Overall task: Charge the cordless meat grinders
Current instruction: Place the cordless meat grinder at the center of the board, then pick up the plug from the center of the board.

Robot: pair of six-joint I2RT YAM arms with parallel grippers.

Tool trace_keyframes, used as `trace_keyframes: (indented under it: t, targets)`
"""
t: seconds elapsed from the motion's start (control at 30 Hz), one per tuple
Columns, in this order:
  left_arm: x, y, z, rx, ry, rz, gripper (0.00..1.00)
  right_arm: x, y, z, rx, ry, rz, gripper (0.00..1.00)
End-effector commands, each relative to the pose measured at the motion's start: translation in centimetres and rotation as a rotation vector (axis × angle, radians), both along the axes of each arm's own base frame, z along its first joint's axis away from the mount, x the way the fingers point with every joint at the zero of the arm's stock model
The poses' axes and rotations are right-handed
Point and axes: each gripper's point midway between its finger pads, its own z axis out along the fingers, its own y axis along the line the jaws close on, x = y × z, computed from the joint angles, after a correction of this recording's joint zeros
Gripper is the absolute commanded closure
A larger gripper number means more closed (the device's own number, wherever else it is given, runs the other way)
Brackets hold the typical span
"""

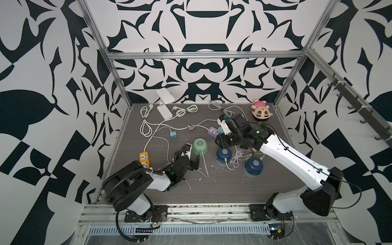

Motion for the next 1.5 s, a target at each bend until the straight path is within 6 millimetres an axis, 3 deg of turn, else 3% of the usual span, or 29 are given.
trace_keyframes:
  t: [0.0,0.03,0.13,0.17,0.23,0.33,0.43,0.53,0.67,0.8,0.9,1.0,1.1,1.27,1.47]
  targets:
    - [-0.1,3.3,0.3,0.093,0.094,0.168,0.01,1.1,-0.7,1.0,0.017,-0.057,-0.073,0.49]
    - [-0.1,4.1,1.1,0.109,0.104,0.207,0.01,1.3,-1.0,1.2,0.025,-0.065,-0.108,0.47]
    - [-0.5,5.3,3.8,0.121,0.124,0.248,0.01,1.2,-1.3,1.8,0.067,-0.067,-0.156,0.22]
    - [-0.5,5.4,4.5,0.123,0.130,0.248,0.01,1.2,-1.3,2.1,0.080,-0.072,-0.160,0.19]
    - [-0.5,5.7,5.9,0.114,0.139,0.269,0.01,1.1,-1.4,2.8,0.093,-0.107,-0.142,0.15]
    - [-0.3,7.8,9.0,0.053,0.151,0.447,0.01,0.9,-1.4,3.8,0.100,-0.174,-0.090,0.11]
    - [-0.3,7.3,12.3,0.072,0.141,0.404,0.01,1.0,-1.9,4.3,0.145,-0.212,-0.116,0.07]
    - [0.1,5.3,14.7,0.035,0.036,0.249,0.01,1.0,-2.4,4.5,0.180,-0.233,-0.132,0.03]
    - [1.3,5.8,15.6,0.012,0.060,0.238,0.01,1.3,-3.9,4.3,0.209,-0.212,-0.218,0.01]
    - [2.8,5.3,15.2,0.058,0.198,0.197,0.01,1.3,-3.5,3.6,0.177,-0.163,-0.172,0.02]
    - [4.9,5.9,14.0,0.112,0.302,0.237,0.01,1.5,-2.8,3.5,0.174,-0.156,-0.127,0.11]
    - [7.5,6.9,13.1,0.104,0.402,0.279,0.14,1.8,-2.2,3.3,0.164,-0.142,-0.107,0.23]
    - [10.0,8.5,11.8,0.087,0.504,0.350,0.20,2.1,-0.8,2.6,0.168,-0.093,-0.070,0.32]
    - [13.6,10.9,7.2,0.047,0.697,0.424,0.37,1.7,2.0,1.4,0.149,-0.063,-0.005,0.34]
    - [16.3,12.0,1.5,0.068,0.823,0.475,0.34,1.0,4.2,0.6,0.121,-0.057,0.048,0.33]
